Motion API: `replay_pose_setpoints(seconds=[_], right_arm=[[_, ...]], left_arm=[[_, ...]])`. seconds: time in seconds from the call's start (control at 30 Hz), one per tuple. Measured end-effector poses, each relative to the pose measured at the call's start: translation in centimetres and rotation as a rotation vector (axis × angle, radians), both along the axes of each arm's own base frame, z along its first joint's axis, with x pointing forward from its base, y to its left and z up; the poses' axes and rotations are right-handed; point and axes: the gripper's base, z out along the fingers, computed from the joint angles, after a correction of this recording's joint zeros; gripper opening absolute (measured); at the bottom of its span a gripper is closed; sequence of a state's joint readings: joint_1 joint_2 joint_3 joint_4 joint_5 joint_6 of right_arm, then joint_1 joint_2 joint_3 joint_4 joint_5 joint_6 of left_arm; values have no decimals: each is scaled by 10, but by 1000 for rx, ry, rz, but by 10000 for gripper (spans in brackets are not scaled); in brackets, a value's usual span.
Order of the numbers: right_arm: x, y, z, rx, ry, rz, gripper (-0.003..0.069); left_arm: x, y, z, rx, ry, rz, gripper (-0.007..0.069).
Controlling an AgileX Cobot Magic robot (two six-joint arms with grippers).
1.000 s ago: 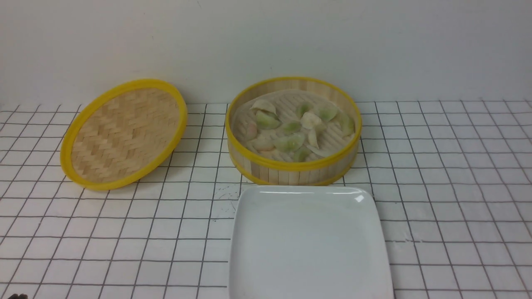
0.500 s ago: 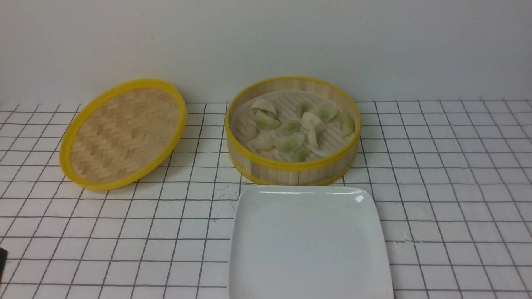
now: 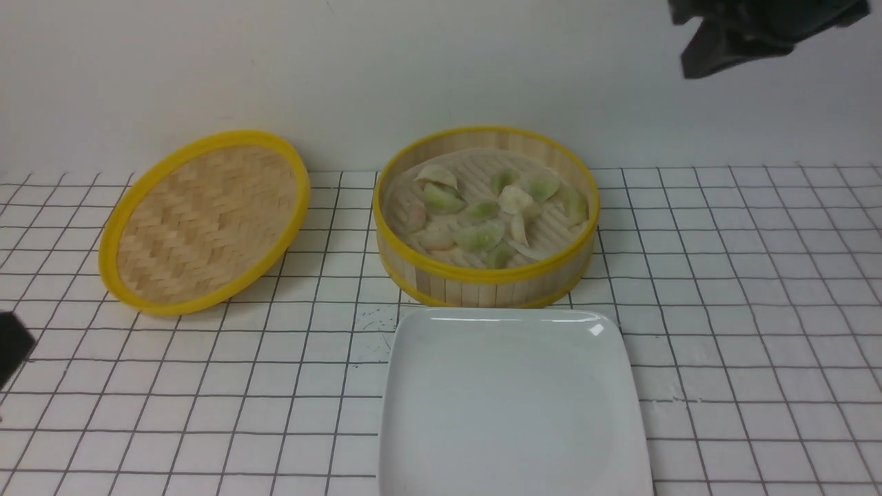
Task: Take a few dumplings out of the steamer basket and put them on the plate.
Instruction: Use the right arm to grab a dumpling from inside the steamer
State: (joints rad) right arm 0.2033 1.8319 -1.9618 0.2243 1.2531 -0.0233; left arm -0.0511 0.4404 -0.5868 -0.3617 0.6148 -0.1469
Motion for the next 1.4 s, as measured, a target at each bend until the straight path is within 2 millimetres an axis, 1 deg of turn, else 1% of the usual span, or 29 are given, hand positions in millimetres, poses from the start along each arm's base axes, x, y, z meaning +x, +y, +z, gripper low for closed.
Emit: replay_pose_setpoints(seconds=[0.03,0.07,0.1,0.13,0.2,0.23,0.27,0.3,0.33,0.37,0.4,0.43,0.5,0.63,0.8,0.87,0.97,1.03,1.1,1.17,1.2,1.27,1.3,1.33,1.37,1.4], right_arm=[[11,11,-12,-5,19,17,4],[19,19,-22,-6,40,26,9],[24,25,-30,-4,58,26,17],[25,26,-31,-5,60,28,17],[39,43,-63,-18,124,53,55],[42,48,-73,-24,143,61,67],[46,55,-85,-31,167,71,91],[49,59,-95,-37,188,79,110],[53,67,-112,-50,215,95,148],[53,68,-114,-51,218,97,148],[56,72,-123,-54,227,102,177],[60,79,-136,-55,227,107,221],[67,87,-152,-51,211,108,282],[79,95,-177,-37,162,95,370],[89,98,-194,-33,123,80,393],[94,98,-208,-48,115,77,395],[95,97,-216,-59,119,72,390],[96,98,-223,-64,128,71,365],[97,97,-224,-76,128,74,243],[97,97,-223,-83,129,77,176],[96,96,-218,-85,139,80,143],[95,96,-208,-86,152,87,150],[93,96,-196,-87,156,93,150],[92,96,-194,-87,156,94,150],[87,95,-168,-89,153,110,150],[83,93,-151,-87,148,116,150]], left_arm=[[13,-4,11,56,145,-63,-6],[25,-7,22,95,247,-113,-6],[33,-8,25,122,318,-146,-6],[38,-9,23,133,360,-163,-6],[63,-11,22,196,507,-244,-6],[70,-12,20,208,540,-262,-6],[81,-12,13,227,590,-285,-6],[85,-12,11,234,606,-290,-6],[92,-12,5,248,638,-301,-6],[93,-12,4,251,642,-302,-6],[95,-12,2,256,658,-303,-6],[98,-11,-2,272,679,-305,-6],[99,-9,-3,289,690,-302,-6],[99,-7,-4,316,699,-296,-6],[98,-6,-4,328,702,-293,-6],[98,-6,-4,331,702,-293,-6],[98,-6,-4,331,702,-294,-6],[98,-6,-4,331,702,-294,-6],[98,-6,-4,332,702,-294,-6],[98,-6,-4,333,702,-293,-6],[98,-6,-4,333,701,-293,-6],[98,-6,-4,333,701,-293,-6],[99,-6,-4,333,700,-293,-6],[99,-6,-4,333,700,-293,-6],[99,-6,-4,333,694,-290,-6],[99,-6,-4,330,689,-289,-6]])
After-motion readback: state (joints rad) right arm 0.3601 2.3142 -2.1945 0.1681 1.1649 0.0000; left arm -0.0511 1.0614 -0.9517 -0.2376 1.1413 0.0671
